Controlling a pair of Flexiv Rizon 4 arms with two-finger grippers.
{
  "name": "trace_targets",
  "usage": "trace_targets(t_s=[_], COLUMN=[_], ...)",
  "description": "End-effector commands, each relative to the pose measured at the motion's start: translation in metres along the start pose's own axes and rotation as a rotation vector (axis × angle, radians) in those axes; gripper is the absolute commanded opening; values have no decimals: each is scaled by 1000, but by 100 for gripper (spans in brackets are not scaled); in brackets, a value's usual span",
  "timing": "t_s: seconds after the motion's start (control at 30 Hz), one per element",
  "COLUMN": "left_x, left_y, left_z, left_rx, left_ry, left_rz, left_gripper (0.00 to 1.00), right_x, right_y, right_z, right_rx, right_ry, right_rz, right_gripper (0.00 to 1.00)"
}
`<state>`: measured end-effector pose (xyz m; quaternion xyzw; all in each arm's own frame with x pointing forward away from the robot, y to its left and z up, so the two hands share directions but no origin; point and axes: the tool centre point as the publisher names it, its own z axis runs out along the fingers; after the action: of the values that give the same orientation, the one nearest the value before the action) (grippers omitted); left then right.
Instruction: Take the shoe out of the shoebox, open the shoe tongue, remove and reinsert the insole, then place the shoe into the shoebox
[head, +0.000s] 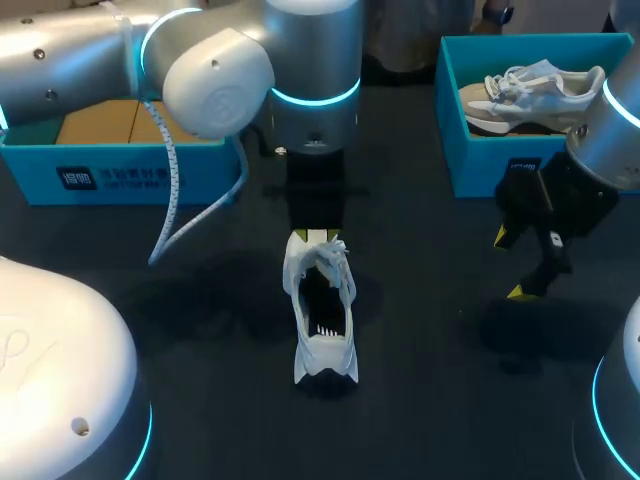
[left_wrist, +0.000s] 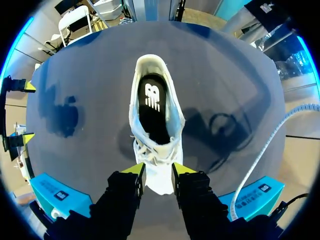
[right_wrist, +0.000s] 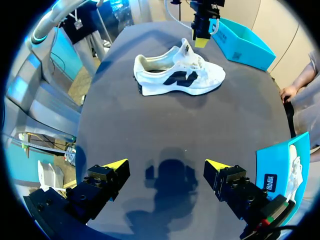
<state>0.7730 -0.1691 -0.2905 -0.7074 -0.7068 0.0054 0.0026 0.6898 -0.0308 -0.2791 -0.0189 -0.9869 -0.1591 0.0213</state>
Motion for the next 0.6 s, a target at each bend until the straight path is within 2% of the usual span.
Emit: trace_targets(t_s=[0.03, 0.17, 0.3, 0.47, 0.6], left_x=[2, 4, 11, 16, 15], left_y=[-2, -12, -31, -43, -42], left_z=[11, 21, 28, 38, 26], left_rx=[13, 49, 89, 125, 103], left_ry=[-12, -15, -32, -45, -70], left_rz=[6, 19, 32, 32, 27], left_gripper=[32, 27, 26, 25, 27], right_x=[0, 0, 0, 0, 0], right_y=[0, 0, 0, 0, 0], right_z=[1, 1, 1, 1, 1], right_rx=[3, 3, 3, 3, 3], right_ry=[-1, -1, -1, -1, -1], right_rz=[0, 0, 0, 0, 0], right_gripper=[100, 100, 100, 100, 100])
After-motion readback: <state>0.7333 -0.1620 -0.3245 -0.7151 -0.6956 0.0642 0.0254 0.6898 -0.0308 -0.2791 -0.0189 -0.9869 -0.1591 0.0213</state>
